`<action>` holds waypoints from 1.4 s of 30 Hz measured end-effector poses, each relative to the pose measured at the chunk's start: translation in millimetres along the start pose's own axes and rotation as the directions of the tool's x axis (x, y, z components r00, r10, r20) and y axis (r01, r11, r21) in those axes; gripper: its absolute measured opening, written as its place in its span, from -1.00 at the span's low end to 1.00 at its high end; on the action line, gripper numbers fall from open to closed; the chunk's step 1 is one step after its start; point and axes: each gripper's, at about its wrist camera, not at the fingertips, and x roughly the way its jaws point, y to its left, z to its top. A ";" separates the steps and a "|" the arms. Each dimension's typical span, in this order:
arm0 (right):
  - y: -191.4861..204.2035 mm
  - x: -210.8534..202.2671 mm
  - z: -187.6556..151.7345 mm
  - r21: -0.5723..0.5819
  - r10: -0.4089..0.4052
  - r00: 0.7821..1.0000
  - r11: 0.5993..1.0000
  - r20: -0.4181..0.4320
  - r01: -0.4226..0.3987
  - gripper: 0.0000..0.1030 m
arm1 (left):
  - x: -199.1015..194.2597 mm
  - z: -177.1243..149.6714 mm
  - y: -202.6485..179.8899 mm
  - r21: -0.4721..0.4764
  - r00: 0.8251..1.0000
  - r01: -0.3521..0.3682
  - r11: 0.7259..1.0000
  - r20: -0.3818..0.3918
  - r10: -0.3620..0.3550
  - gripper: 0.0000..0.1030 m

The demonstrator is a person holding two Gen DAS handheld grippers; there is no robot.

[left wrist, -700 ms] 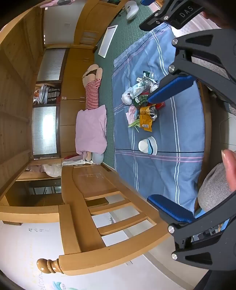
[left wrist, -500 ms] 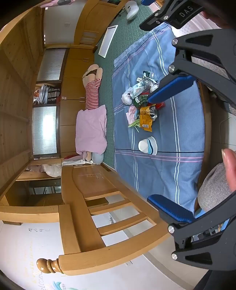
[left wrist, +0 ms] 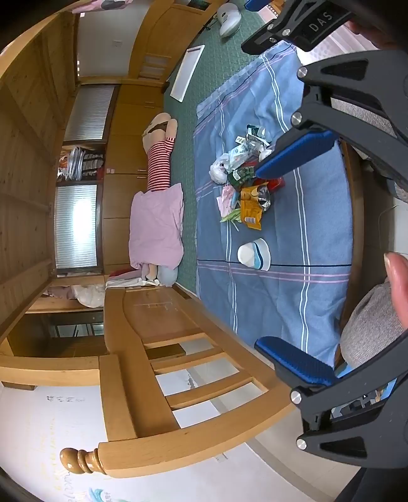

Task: Collect trash

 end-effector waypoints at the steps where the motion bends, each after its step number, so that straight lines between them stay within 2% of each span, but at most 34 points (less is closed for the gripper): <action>1: -0.1 0.3 0.1 0.001 0.000 1.000 1.000 -0.001 0.000 0.94 | -0.9 -3.0 -1.1 0.000 1.000 0.001 1.000 -0.001 -0.001 0.94; 37: -5.9 1.6 0.2 0.005 -0.005 1.000 1.000 0.002 0.005 0.94 | -6.6 -2.1 -4.0 -0.010 1.000 0.019 1.000 0.002 -0.019 0.94; 42: -5.3 1.7 -0.2 0.004 -0.005 1.000 1.000 0.003 0.005 0.94 | -2.2 -1.1 -1.4 -0.036 0.998 0.054 0.998 -0.017 -0.055 0.94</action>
